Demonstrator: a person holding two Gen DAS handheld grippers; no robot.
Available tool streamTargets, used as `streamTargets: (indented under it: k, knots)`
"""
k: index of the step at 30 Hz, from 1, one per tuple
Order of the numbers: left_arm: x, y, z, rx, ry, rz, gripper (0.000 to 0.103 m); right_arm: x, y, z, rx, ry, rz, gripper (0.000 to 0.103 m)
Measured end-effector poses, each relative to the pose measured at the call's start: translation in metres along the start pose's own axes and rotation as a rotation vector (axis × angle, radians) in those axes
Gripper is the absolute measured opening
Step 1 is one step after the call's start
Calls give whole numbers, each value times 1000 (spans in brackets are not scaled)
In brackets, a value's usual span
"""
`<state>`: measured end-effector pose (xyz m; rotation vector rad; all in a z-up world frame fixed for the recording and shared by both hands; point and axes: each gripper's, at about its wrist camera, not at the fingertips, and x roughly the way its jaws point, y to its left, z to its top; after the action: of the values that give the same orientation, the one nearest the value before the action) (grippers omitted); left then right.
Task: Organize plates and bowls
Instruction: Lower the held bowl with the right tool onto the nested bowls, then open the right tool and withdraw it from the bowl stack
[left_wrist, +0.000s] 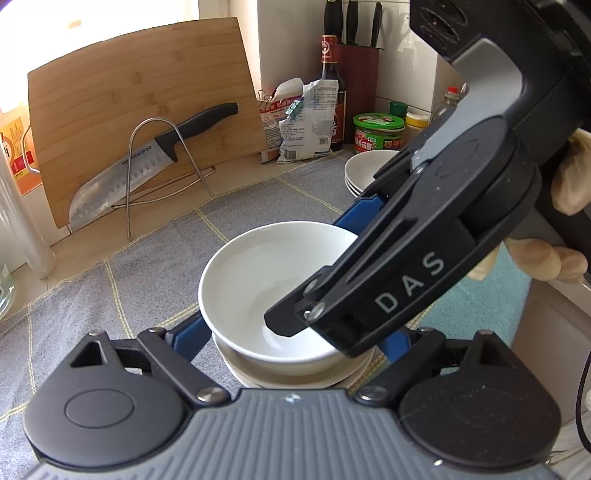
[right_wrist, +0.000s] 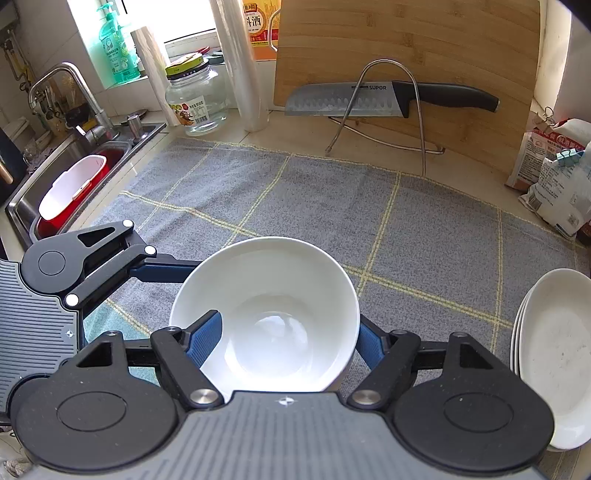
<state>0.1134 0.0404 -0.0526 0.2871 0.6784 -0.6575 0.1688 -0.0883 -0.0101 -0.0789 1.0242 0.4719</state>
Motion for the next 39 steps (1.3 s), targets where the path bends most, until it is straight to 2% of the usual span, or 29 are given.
streamTargets:
  k: [8, 16, 18, 27, 39]
  knots:
    - [0, 2, 0, -2, 3, -3, 92, 2, 1, 1, -7, 0, -1, 82]
    - [3, 7, -1, -16, 3, -35, 95, 5, 1, -1, -9, 0, 10, 92]
    - [1, 6, -2, -4, 3, -36, 95, 5, 1, -1, -2, -3, 17, 98]
    - [-15, 12, -6, -9, -5, -72, 97, -5, 3, -5, -27, -37, 6, 101]
    - [-23, 15, -21, 21, 34, -82, 97, -4, 14, -16, -49, -31, -12, 103]
